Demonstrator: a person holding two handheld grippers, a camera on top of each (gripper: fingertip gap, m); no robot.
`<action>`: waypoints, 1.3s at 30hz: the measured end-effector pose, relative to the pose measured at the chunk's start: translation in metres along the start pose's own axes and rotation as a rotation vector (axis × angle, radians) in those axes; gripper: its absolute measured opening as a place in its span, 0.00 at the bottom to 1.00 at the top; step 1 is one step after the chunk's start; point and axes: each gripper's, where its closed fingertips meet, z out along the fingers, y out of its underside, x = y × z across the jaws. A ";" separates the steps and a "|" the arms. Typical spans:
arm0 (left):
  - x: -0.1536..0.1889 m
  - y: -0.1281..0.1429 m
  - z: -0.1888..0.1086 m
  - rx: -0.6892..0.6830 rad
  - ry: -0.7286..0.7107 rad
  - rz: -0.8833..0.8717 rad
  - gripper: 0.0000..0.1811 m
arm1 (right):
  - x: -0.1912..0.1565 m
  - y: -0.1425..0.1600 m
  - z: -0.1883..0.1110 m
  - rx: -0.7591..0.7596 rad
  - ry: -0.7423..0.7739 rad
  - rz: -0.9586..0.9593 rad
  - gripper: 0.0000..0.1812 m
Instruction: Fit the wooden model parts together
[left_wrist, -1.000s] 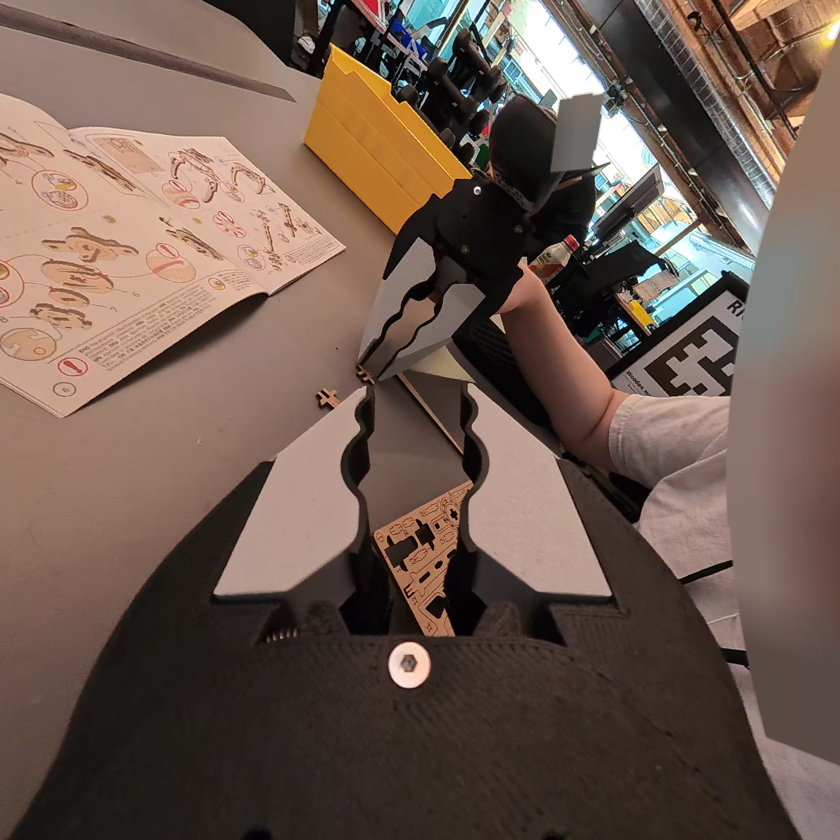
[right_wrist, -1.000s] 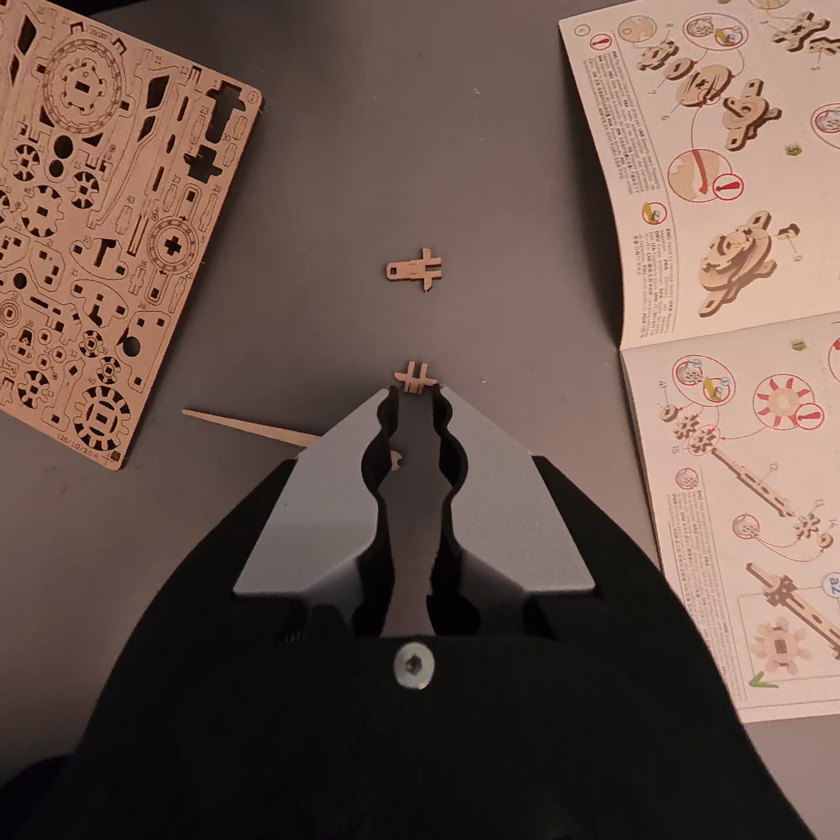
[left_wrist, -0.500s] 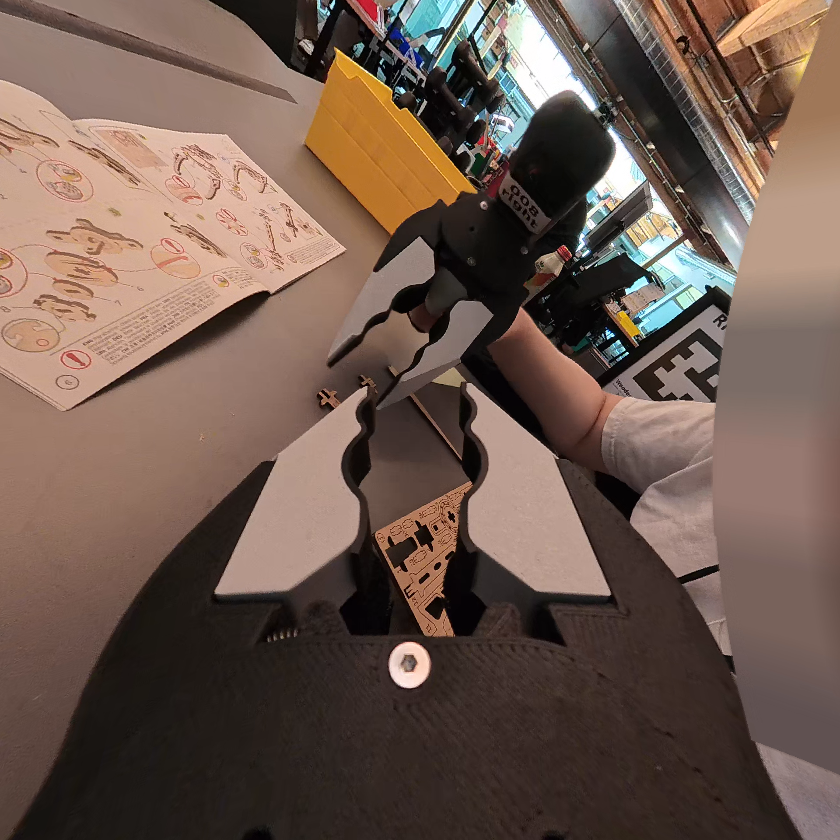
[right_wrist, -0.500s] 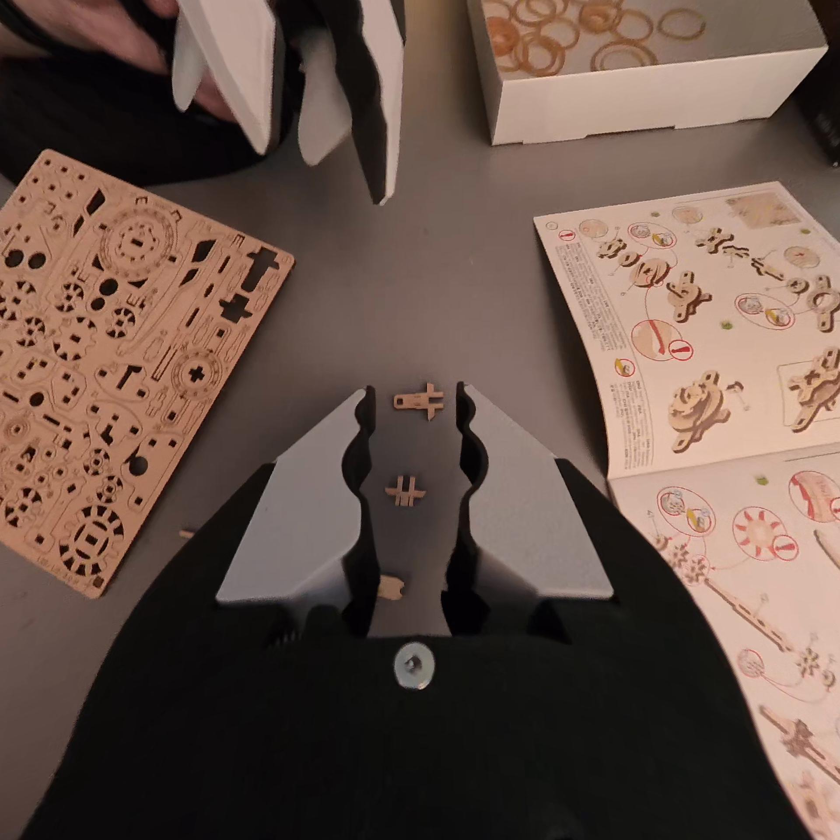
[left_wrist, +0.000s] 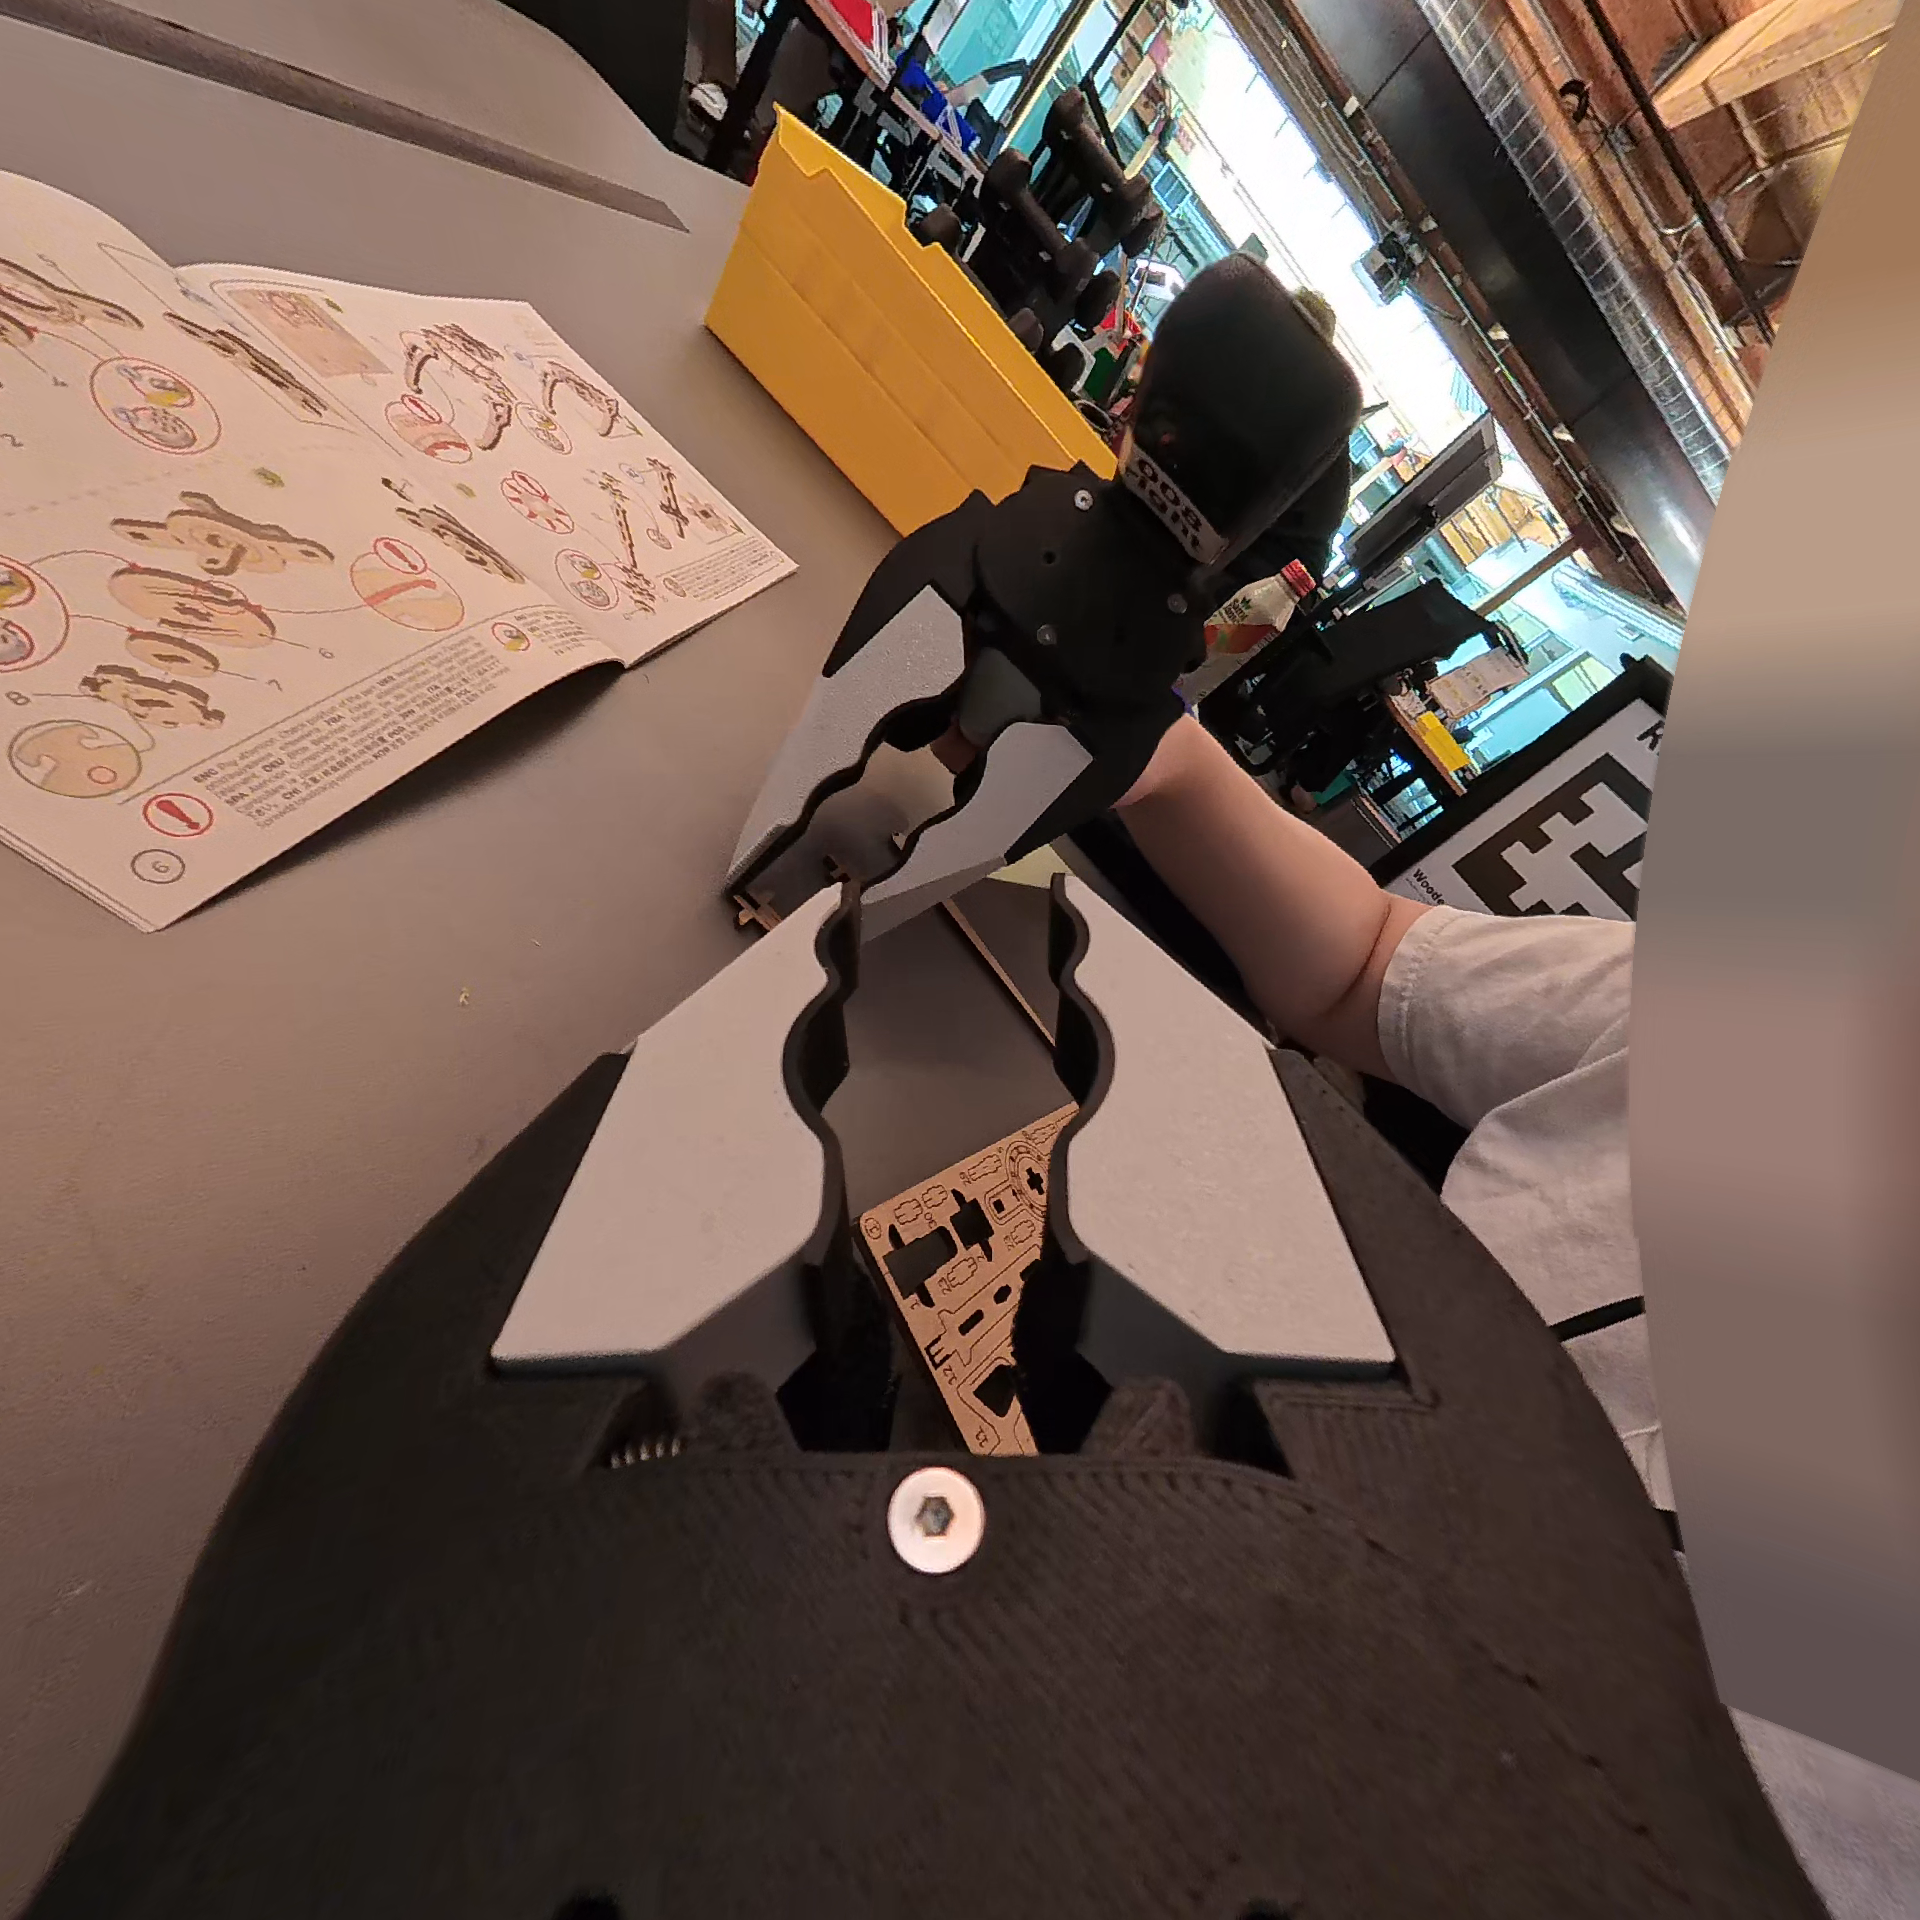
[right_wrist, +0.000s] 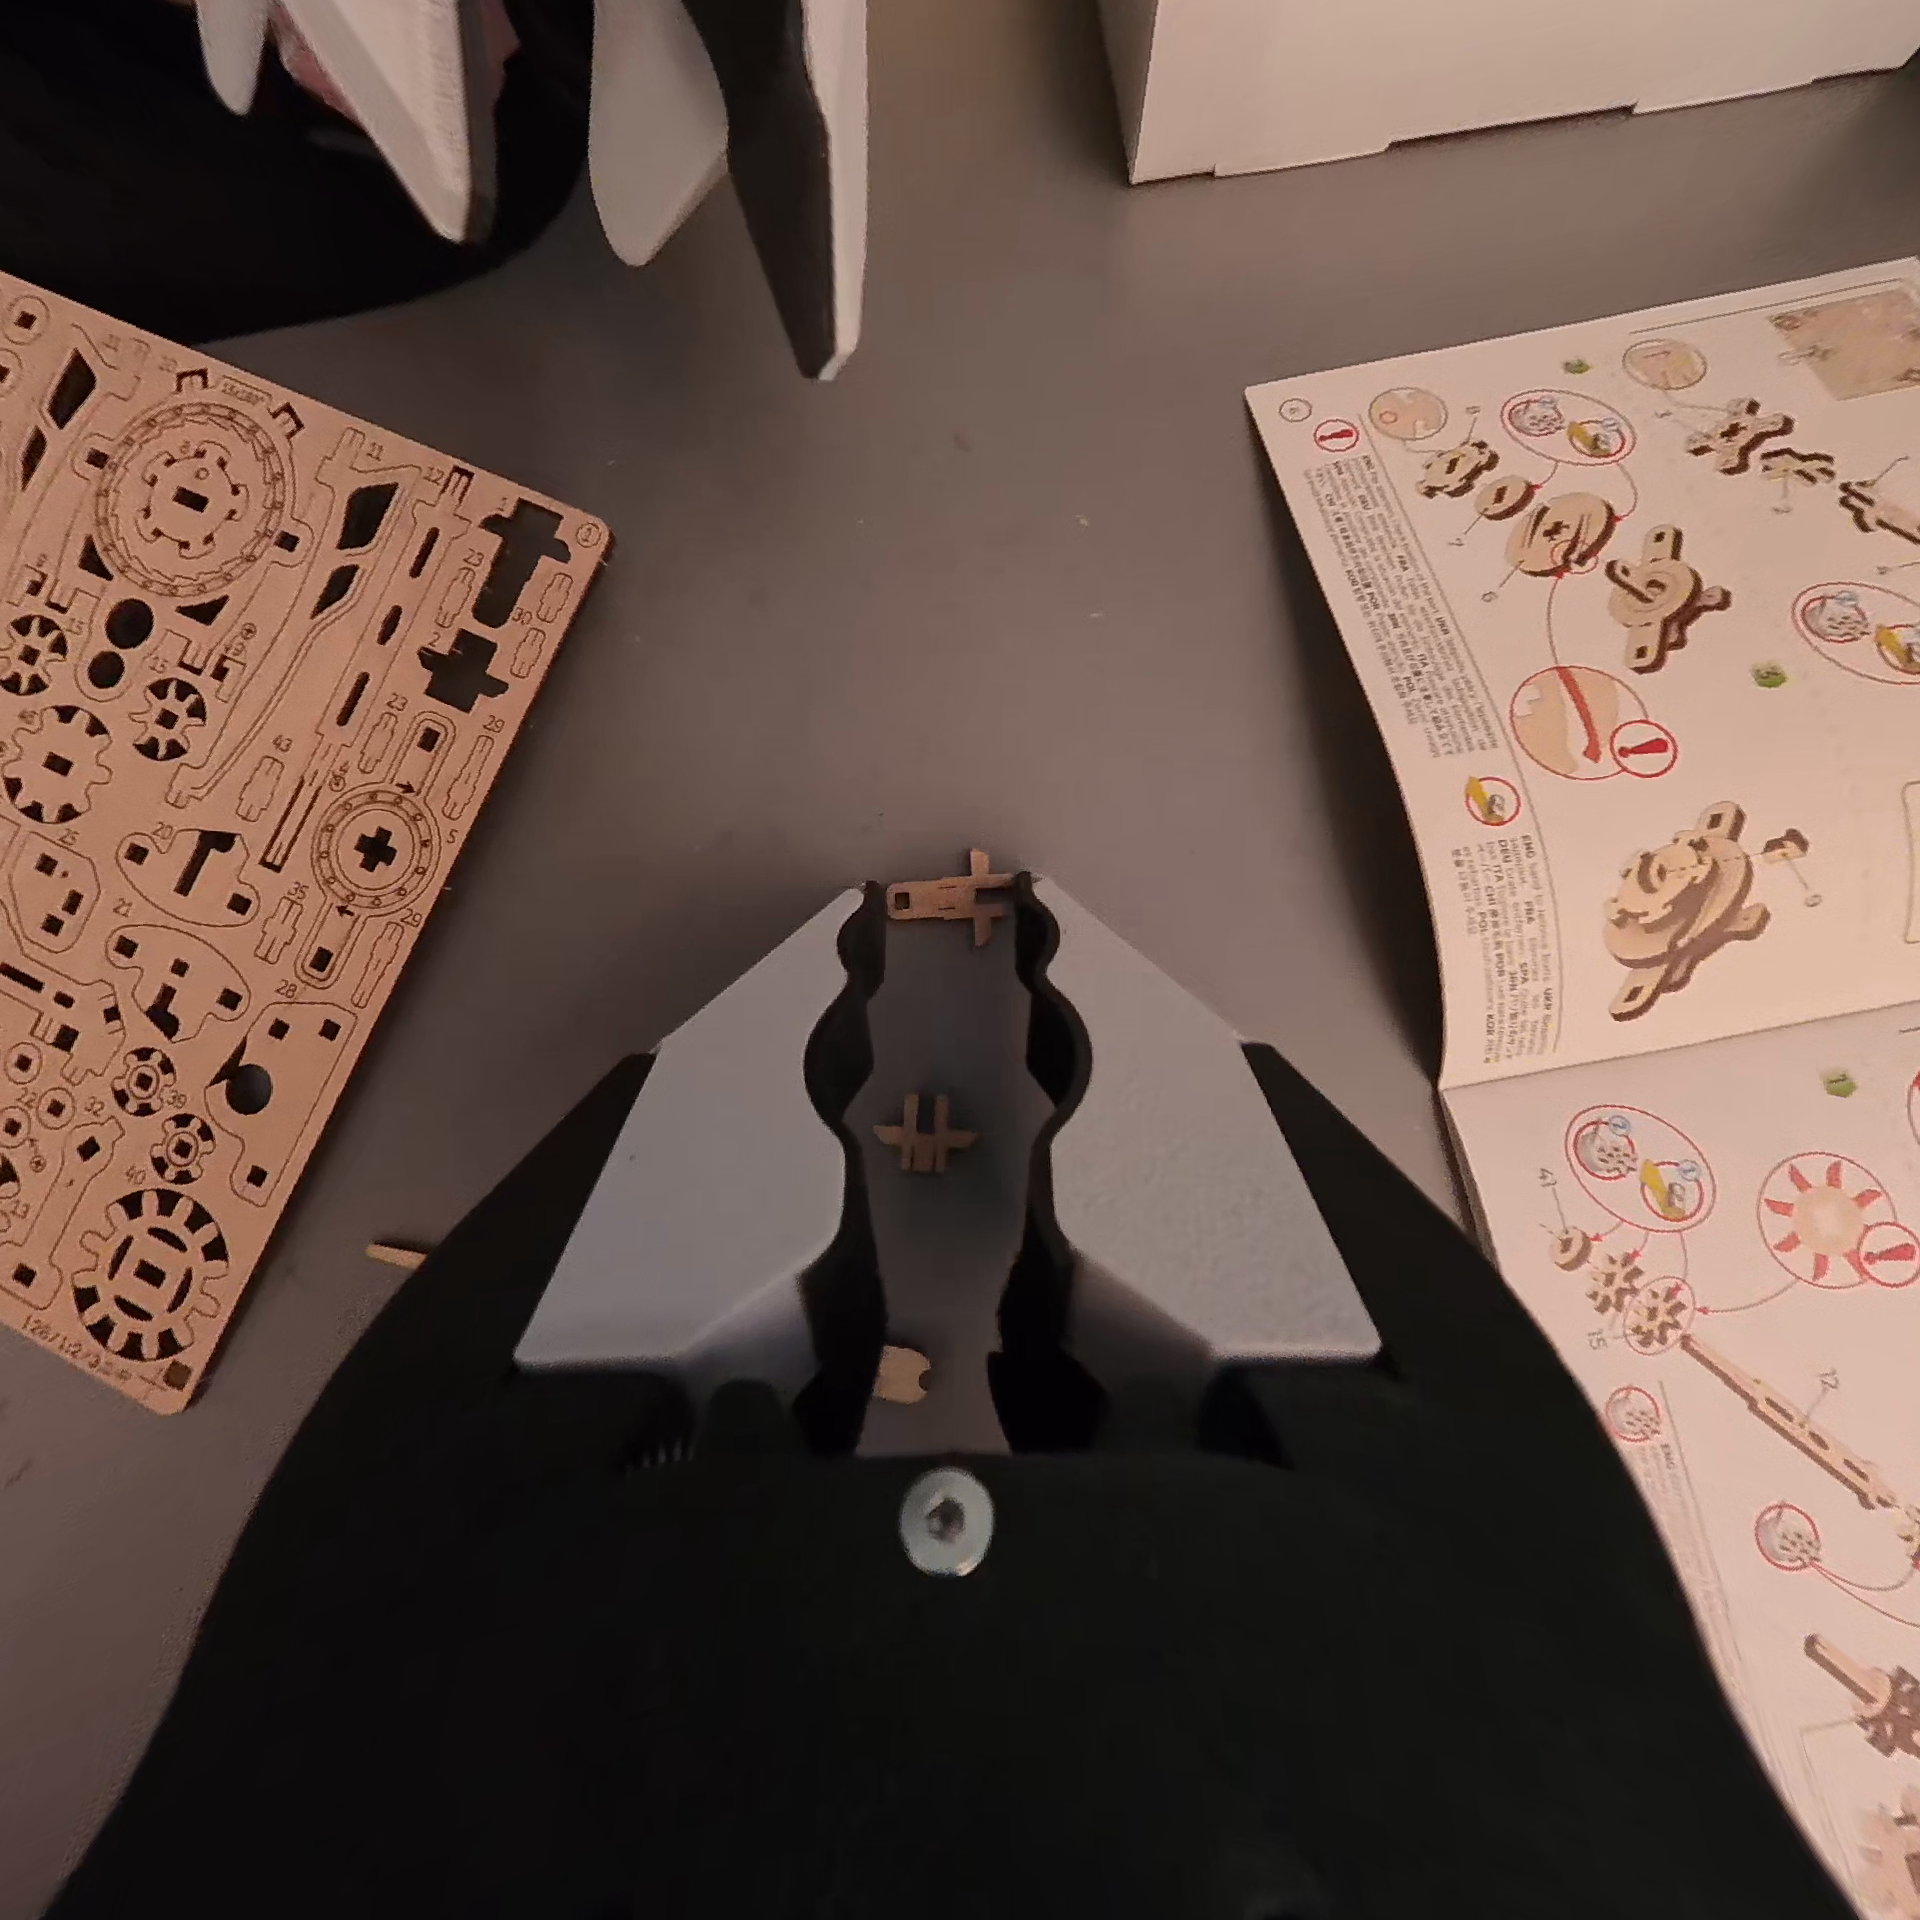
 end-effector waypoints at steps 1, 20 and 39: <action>0.000 0.000 0.000 0.000 0.000 -0.004 0.19 | 0.000 0.000 0.000 0.000 0.004 -0.011 0.13; 0.007 0.004 0.005 -0.011 0.048 -0.051 0.23 | -0.036 -0.073 -0.033 0.230 0.305 -0.535 0.13; 0.026 -0.011 -0.004 0.096 0.205 -0.110 0.00 | -0.046 -0.095 -0.047 0.421 0.210 -0.382 0.23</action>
